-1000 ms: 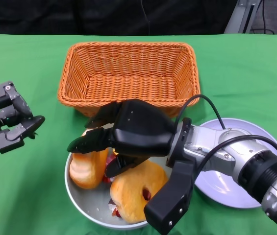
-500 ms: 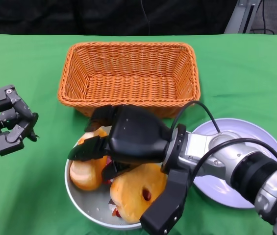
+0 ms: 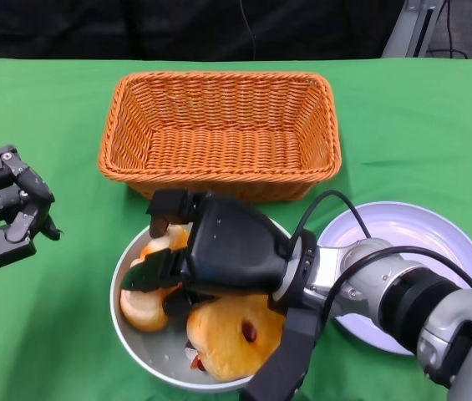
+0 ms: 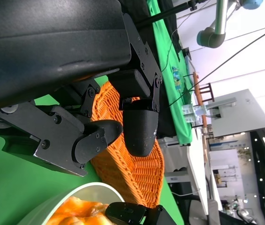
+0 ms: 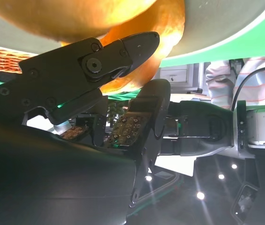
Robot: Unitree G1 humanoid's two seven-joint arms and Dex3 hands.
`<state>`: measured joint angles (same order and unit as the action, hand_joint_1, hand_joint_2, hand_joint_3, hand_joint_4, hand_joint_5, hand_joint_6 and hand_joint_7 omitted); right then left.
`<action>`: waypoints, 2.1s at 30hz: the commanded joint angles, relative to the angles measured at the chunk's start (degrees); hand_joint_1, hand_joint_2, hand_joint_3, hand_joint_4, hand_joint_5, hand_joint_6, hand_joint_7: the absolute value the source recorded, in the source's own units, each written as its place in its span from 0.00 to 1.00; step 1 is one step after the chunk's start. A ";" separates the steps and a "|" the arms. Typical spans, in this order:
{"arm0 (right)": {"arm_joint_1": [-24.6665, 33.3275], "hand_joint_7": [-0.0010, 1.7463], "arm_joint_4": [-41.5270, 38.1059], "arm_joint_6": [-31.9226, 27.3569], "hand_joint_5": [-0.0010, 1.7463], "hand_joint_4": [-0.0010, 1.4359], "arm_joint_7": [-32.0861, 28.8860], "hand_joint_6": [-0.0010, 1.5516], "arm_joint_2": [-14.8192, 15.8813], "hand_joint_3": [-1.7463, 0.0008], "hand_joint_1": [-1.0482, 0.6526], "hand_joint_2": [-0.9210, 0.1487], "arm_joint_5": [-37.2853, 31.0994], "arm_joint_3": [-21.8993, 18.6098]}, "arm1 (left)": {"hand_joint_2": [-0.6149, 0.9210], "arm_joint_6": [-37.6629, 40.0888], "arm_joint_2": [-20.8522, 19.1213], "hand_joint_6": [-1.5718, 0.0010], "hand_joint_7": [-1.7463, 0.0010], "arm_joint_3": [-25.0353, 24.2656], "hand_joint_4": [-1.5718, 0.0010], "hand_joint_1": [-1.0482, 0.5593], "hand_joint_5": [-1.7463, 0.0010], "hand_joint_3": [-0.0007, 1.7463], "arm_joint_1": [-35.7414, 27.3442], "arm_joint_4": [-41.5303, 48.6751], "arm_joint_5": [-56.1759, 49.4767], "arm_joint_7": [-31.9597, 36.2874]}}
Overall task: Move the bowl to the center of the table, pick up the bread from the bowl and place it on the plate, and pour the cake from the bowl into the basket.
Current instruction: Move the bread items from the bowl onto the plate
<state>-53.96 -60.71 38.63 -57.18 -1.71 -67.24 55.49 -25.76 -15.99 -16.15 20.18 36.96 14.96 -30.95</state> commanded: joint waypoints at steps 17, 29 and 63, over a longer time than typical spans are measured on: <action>-2.19 0.01 -1.05 1.50 0.60 0.63 -3.46 0.78 -0.11 1.00 0.43 0.08 0.87 1.19 | 0.79 -2.40 -1.29 0.49 0.23 0.44 0.48 0.63 0.13 0.58 -0.39 0.14 -1.07 0.68; -2.35 0.02 1.06 1.84 0.83 0.53 -6.27 0.80 0.51 1.00 0.44 0.05 2.14 -1.37 | 0.82 -1.84 -0.96 0.48 0.21 0.18 0.49 0.60 0.04 0.48 0.18 1.14 -0.22 0.50; 4.71 0.02 15.78 10.64 0.79 0.49 19.71 0.78 6.36 0.98 0.44 0.01 16.30 -13.79 | 1.00 -0.25 -1.45 0.50 0.24 -0.32 0.54 0.59 0.02 0.17 1.82 4.30 2.26 -2.25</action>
<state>-50.01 -46.06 49.32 -39.76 3.71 -52.63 42.71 -25.87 -16.14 -15.85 21.53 40.94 16.91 -32.98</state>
